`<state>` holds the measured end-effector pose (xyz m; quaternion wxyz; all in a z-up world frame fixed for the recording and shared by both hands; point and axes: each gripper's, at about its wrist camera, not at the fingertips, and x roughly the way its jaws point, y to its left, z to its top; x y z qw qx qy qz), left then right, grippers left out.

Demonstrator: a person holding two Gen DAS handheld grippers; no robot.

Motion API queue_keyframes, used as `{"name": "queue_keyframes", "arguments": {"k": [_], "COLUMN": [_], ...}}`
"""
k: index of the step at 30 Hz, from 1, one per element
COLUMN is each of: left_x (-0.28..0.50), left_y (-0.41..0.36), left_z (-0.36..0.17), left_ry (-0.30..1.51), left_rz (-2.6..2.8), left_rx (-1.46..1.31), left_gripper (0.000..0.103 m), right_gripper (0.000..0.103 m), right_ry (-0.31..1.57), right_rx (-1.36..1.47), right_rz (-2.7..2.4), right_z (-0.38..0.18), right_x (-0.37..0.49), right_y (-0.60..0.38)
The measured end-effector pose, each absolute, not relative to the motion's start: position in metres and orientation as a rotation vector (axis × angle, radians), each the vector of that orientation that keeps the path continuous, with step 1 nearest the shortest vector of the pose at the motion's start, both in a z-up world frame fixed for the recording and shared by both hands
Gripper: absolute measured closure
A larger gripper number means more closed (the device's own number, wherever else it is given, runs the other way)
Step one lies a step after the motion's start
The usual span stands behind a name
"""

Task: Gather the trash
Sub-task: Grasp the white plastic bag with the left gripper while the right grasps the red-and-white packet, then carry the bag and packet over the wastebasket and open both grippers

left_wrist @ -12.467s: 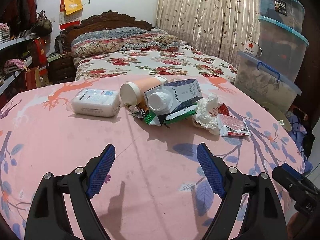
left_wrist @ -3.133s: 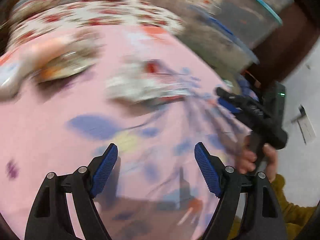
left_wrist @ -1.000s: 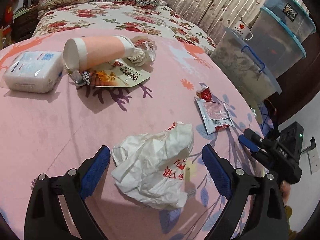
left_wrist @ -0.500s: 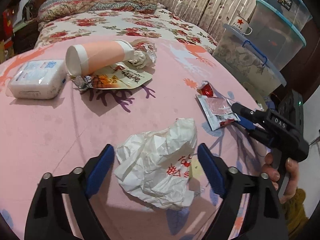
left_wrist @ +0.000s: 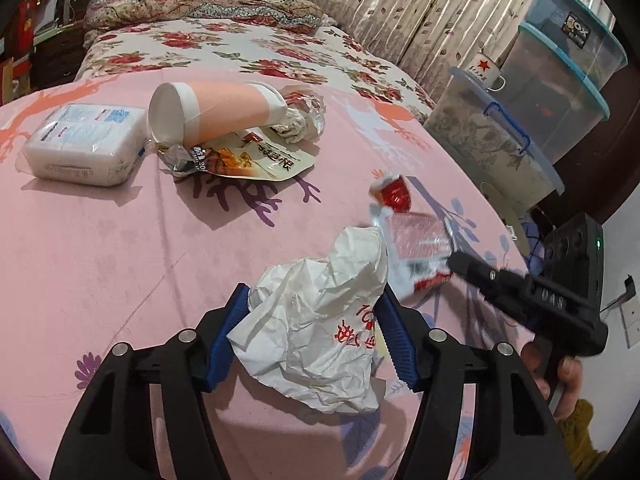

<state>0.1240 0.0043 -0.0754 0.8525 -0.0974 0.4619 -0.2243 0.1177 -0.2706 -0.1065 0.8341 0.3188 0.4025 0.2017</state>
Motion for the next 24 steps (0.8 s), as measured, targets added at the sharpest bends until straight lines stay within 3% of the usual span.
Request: {"name": "queue_keyframes", "arguments": {"k": [8, 24], "left_x": [0.122, 0.130], "left_y": [-0.006, -0.029], "left_z": [-0.075, -0.071], "left_ry": [0.973, 1.037], "left_rz": [-0.483, -0.582], "left_rx": [-0.158, -0.190], "left_gripper": [0.043, 0.044], "right_gripper": [0.092, 0.092], "right_ry": [0.854, 0.777], "right_rx": [0.597, 0.753], "right_rz": [0.461, 0.291], "right_z": [-0.103, -0.106], "right_x": [0.103, 0.085], "right_y": [-0.250, -0.326]}}
